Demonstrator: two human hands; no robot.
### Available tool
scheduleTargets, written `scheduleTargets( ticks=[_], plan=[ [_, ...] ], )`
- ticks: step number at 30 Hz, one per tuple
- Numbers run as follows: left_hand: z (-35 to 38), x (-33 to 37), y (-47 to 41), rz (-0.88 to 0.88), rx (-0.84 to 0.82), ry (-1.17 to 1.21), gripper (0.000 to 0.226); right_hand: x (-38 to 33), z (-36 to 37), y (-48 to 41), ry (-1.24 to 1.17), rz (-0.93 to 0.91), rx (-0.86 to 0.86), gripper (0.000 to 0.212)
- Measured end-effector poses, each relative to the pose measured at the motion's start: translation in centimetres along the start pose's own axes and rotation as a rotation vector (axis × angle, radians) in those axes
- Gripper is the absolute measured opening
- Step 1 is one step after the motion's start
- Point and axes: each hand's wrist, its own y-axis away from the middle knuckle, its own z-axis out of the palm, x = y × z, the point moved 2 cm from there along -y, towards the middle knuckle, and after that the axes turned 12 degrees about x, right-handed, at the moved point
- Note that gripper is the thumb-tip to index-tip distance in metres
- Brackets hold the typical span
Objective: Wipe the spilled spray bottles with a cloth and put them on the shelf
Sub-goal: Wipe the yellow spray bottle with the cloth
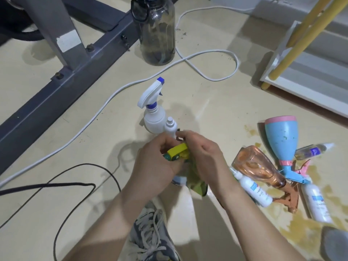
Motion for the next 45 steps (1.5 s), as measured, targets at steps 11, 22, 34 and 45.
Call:
scheduleTargets(
  ticks=[11,22,34,45],
  plan=[
    [0.3,0.2,0.3,0.234,-0.027,0.008,0.033,-5.5,-3.7,-0.9,0.251,-0.159,0.359,0.020],
    [-1.2,-0.4,-0.2,0.033,0.292,0.135,0.050,-0.5,-1.0,2.6,0.369,-0.155,0.073,0.022],
    [1.3,-0.6,1.8,-0.108,-0.066,0.375,0.028,-2.8,2.3,3.9,0.206,-0.227,0.212,0.044],
    [1.8,-1.1,1.9,-0.303,-0.096,0.723,0.027,-0.1,2.4,3.9,0.145,-0.175,0.192,0.042]
  ],
)
